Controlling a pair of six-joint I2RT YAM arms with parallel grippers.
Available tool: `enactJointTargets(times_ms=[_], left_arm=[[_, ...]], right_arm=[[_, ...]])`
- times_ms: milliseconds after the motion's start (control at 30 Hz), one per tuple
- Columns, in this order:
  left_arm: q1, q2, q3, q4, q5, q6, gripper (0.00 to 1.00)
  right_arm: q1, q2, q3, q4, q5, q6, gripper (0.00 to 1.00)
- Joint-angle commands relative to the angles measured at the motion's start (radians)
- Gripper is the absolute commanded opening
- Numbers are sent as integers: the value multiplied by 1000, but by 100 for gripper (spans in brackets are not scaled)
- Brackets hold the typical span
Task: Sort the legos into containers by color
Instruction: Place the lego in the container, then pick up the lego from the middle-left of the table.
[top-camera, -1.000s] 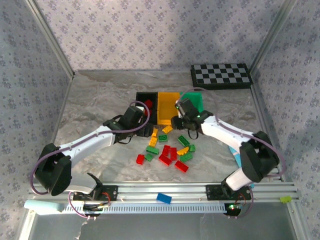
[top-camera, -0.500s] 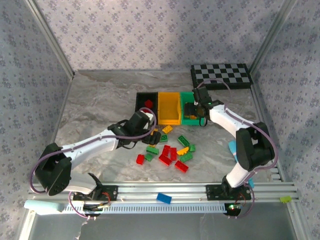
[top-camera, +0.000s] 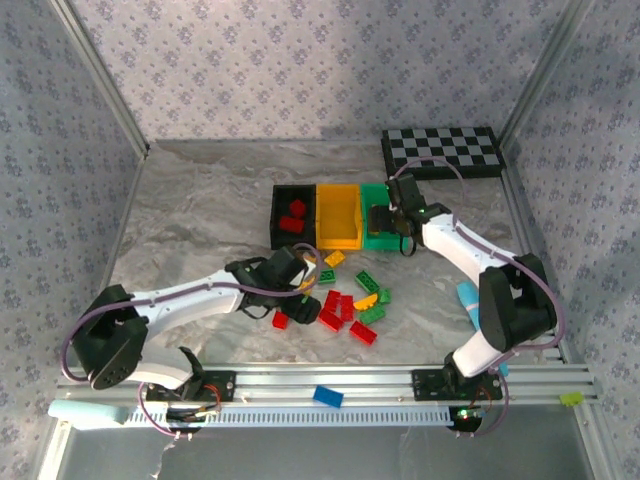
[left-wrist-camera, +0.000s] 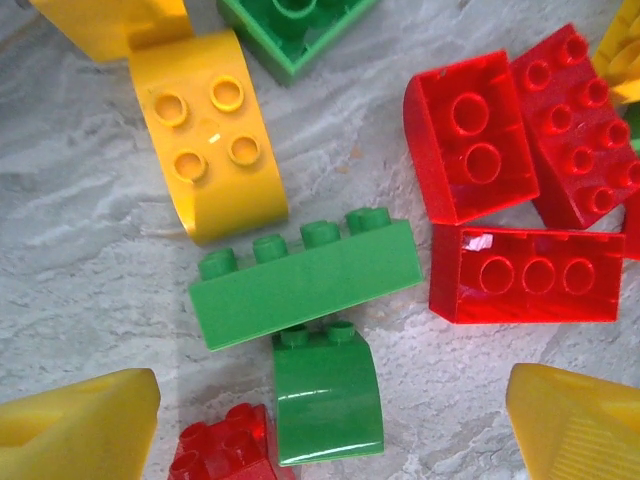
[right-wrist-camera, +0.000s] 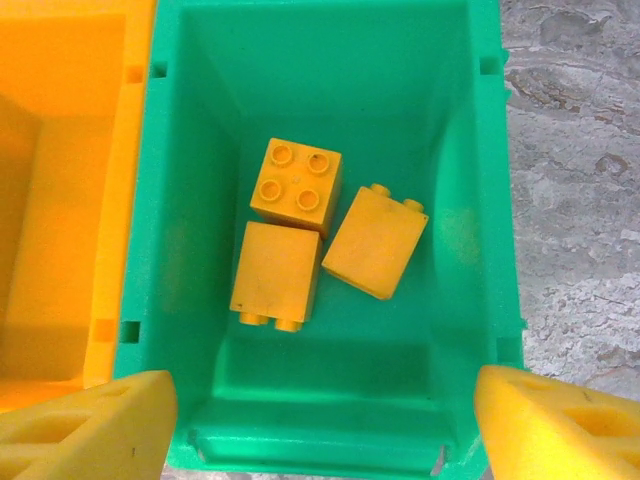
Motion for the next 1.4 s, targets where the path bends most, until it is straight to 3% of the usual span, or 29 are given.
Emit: enactJointTargets(times_ms=[0,567,700,800,933,1200,1367], left_arm=[[-13,60,55,-52,-13,-40,90],[-18,251,163,-71,-76,-154,87],[-18,270,179,-85,-94,-153,83],[-18,279,188,-84,-90,-154,74],[-20,262,189,-93,-94,-155,68],[-26,104,146,-95,-141,-107,68],[-15,54,227,-43,-212,-8,68]], right_arm=[[8,-33,-15,-12,17,-8,80],[6,-69,-50,-17,4,-15,80],[5,-82,-68,-15,1,-14,80],[6,-87,-75,-14,3,-16,80],[1,-92,-80,-12,3,-17,80],[-3,-115,-107,-5,9,-11,80],[-4,-141,-145,-1,10,-4,80]])
